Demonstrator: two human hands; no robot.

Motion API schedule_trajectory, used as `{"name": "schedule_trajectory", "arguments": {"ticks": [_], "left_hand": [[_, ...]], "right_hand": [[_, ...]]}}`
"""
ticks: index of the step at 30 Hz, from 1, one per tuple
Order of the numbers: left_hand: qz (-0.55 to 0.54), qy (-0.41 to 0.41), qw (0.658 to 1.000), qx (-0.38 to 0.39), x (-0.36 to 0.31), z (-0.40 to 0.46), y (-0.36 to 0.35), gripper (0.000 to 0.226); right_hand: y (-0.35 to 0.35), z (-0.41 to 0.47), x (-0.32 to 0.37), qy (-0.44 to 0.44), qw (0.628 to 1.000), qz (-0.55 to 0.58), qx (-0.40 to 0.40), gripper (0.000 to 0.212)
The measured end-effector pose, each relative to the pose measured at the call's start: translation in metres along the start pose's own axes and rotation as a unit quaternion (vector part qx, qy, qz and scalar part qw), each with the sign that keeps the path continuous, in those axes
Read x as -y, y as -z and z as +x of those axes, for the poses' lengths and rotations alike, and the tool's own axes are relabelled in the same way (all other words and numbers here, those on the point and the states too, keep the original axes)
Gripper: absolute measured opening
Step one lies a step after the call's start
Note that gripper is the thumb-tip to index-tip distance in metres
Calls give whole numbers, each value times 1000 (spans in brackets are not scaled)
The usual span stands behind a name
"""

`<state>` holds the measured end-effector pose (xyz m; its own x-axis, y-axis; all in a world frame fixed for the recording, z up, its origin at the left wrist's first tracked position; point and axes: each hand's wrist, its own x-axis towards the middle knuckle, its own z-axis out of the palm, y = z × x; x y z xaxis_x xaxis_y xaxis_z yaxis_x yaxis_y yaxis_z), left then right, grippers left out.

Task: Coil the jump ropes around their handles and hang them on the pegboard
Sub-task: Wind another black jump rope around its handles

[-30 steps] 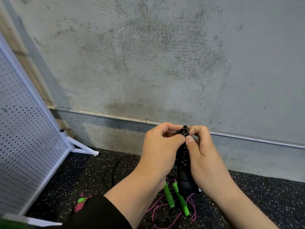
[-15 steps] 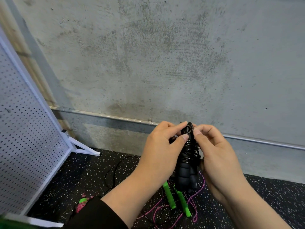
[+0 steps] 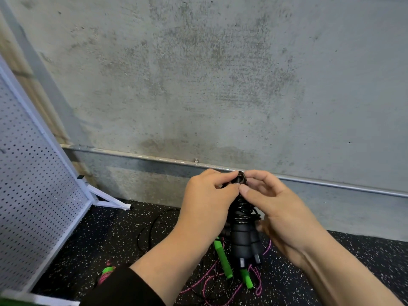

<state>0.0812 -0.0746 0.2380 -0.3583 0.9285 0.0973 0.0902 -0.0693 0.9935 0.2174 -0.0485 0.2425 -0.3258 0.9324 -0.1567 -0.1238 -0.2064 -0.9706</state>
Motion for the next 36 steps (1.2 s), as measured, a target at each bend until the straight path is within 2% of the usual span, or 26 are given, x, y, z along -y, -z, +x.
{"name": "schedule_trajectory", "arguments": {"ticks": [5,12,15,20,24,27,32,36], "left_hand": [[37,-20,999,10,0,0,-1,31],[150,-69,985,51,-1,0,1,35],[198,-101,974,31,-1,-3,2,35],[171,-76,982,-3,-1,-4,0,19],[156,-68,985,-3,-2,-2,2,23],[140,-65,988,-15,0,-1,3,13],[63,-14,998,-26,0,2,4,22],[93,-36,995,-26,2,4,7,24]], "right_hand": [[-4,2,-2,20,999,28,-38,14],[-7,2,-4,37,998,-6,-55,12],[-9,3,-6,38,998,-20,-52,13],[-8,4,-6,51,996,-59,-44,13],[-6,3,-5,64,994,-85,-26,15],[-6,1,-6,89,990,-103,-17,20],[-8,2,-5,111,984,-140,-9,25],[-8,4,-7,112,984,-142,-6,26]]}}
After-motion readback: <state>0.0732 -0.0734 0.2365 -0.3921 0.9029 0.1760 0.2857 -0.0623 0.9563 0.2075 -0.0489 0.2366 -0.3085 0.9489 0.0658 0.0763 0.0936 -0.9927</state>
